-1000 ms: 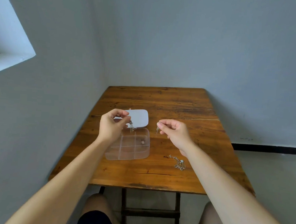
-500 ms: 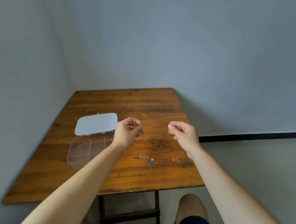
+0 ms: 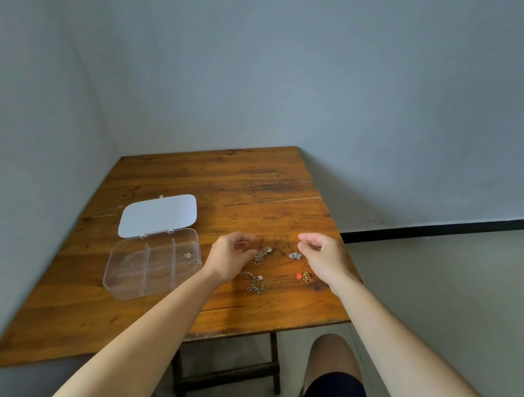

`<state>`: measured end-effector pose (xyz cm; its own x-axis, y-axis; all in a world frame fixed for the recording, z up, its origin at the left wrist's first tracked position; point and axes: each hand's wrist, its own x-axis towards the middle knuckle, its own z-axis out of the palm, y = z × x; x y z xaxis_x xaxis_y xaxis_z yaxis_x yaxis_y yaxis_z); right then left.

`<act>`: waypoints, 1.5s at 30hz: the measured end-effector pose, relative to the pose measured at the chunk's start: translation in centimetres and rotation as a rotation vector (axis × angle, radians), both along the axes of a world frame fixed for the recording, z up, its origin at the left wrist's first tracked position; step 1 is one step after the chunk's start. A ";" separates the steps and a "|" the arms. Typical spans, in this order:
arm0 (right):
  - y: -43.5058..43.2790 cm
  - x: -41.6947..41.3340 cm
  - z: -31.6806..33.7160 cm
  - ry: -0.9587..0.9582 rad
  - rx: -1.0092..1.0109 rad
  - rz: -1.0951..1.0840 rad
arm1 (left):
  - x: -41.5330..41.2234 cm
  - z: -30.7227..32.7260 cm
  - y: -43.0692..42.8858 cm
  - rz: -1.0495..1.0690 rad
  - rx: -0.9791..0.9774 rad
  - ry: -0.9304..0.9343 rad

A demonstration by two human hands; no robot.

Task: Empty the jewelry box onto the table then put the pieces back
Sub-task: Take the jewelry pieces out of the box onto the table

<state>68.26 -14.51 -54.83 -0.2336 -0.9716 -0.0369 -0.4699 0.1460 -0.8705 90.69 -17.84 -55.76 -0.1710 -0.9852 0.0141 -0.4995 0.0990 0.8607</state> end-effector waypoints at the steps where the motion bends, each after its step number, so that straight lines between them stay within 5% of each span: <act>1: -0.1 0.3 0.2 -0.001 -0.001 0.005 | 0.5 0.4 0.0 0.013 -0.010 0.001; 11: -1.3 8.7 1.6 -0.006 -0.032 0.202 | 10.2 2.3 1.0 0.229 -0.190 -0.169; 16: -1.9 15.0 1.5 0.122 -0.069 0.400 | 16.0 0.1 2.5 0.285 -0.274 -0.499; 23: -4.4 20.1 2.5 0.628 0.007 0.689 | 16.8 -1.4 2.3 0.328 -0.220 -0.560; 29: -6.4 22.4 1.3 0.961 0.048 0.733 | 16.7 -1.4 2.5 0.336 -0.210 -0.594; 45: -6.3 22.1 0.5 0.841 -0.028 0.700 | 16.3 -1.2 2.5 0.362 -0.183 -0.578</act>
